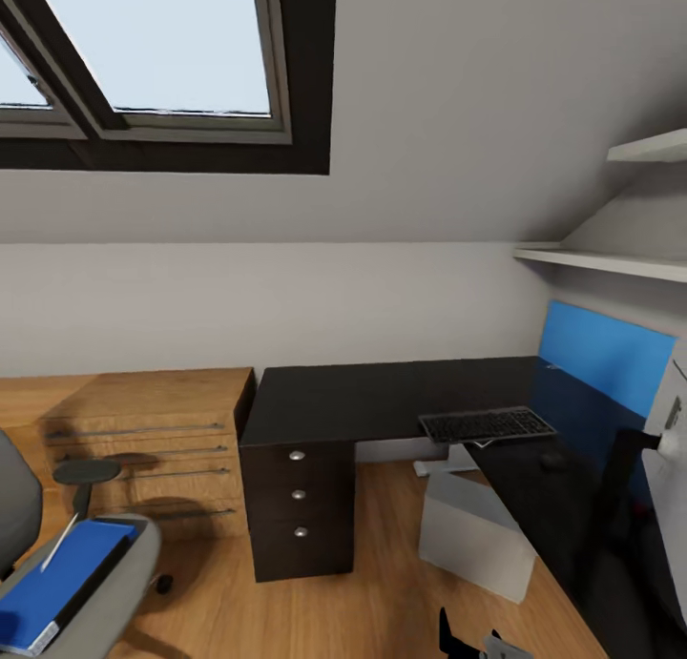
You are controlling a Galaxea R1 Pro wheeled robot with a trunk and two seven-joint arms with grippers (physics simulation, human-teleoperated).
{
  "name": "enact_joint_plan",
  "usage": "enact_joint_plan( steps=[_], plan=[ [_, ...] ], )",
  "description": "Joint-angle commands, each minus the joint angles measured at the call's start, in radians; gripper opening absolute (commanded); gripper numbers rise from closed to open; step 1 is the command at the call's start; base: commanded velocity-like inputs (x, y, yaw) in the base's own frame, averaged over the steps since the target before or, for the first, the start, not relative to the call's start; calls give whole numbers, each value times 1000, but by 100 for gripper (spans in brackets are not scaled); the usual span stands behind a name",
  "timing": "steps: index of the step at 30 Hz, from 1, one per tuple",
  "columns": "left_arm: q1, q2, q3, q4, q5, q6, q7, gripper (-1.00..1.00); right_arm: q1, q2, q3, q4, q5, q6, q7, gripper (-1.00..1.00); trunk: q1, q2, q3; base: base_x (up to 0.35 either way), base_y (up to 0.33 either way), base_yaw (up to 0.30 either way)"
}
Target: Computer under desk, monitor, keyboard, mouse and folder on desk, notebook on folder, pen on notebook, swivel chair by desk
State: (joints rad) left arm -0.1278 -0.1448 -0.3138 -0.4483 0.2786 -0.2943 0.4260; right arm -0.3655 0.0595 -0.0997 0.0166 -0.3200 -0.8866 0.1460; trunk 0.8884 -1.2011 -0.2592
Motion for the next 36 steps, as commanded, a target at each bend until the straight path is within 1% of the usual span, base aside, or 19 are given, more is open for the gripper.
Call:
enact_joint_plan(
  steps=[1,14,20,29,36],
  plan=[
    [-1,1,-8,0,10,-5,7,100,-1,0,-8,2,-4,-3,10,100,1,-1,-1,328,0,-45],
    [-1,1,-9,0,10,-5,7,100,-2,0,-9,2,-4,-3,10,100,1,-1,-2,322,0,-6],
    [-1,1,-10,0,9,-6,6,100,-1,0,-8,2,-4,-3,10,100,1,-1,-2,75,0,0],
    [-1,1,-9,0,11,-5,8,100,-1,-1,-8,2,-4,-3,10,100,-34,62,27,2,0,-12],
    [-1,2,-7,0,12,-2,8,100,-1,-1,-8,2,-4,-3,10,100,-61,111,49,0,0,-220]
  ],
)
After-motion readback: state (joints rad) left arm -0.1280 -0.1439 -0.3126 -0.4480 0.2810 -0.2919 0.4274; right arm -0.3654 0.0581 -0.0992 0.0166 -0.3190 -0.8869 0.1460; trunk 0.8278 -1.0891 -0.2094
